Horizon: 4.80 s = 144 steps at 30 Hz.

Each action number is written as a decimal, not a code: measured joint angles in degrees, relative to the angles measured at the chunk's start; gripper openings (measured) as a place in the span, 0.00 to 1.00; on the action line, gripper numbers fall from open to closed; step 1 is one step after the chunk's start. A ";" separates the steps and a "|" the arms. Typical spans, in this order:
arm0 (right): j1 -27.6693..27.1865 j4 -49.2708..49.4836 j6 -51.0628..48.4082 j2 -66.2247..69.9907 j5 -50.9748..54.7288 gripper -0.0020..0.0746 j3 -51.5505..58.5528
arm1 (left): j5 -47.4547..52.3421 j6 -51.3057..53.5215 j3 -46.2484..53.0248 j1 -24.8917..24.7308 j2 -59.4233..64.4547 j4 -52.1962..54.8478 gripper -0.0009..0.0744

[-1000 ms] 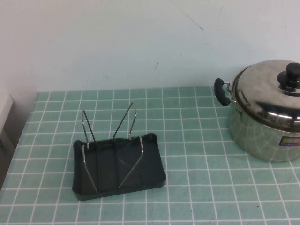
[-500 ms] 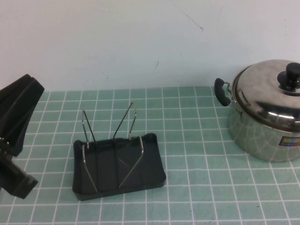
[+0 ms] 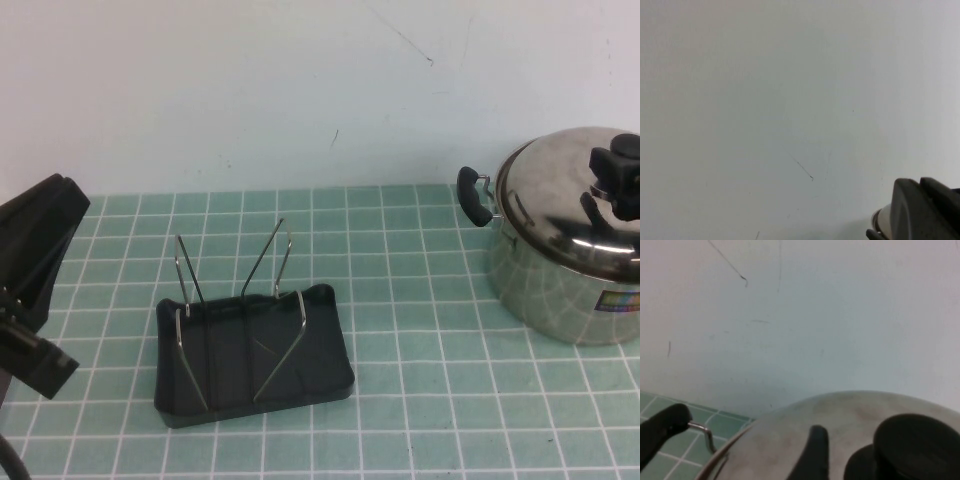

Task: Put pot lid on rack
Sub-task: Open the pot, then hand over the pot lid, then place the pot lid on the pot rack

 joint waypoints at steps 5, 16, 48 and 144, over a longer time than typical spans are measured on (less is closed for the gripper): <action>0.00 1.62 0.10 2.46 0.10 0.77 -0.83 | 0.00 -3.39 0.00 0.00 0.00 0.20 0.01; 0.00 1.70 -2.32 3.25 -1.41 0.49 -1.21 | 0.00 -11.21 0.00 0.00 0.00 0.45 0.01; 36.60 -7.24 3.45 -17.94 -21.88 0.49 -1.10 | -20.58 -69.40 0.00 0.00 0.00 7.63 0.86; 48.49 4.69 -12.53 -49.27 47.80 0.02 -3.87 | 38.29 -60.77 -24.55 -26.86 39.40 49.11 0.92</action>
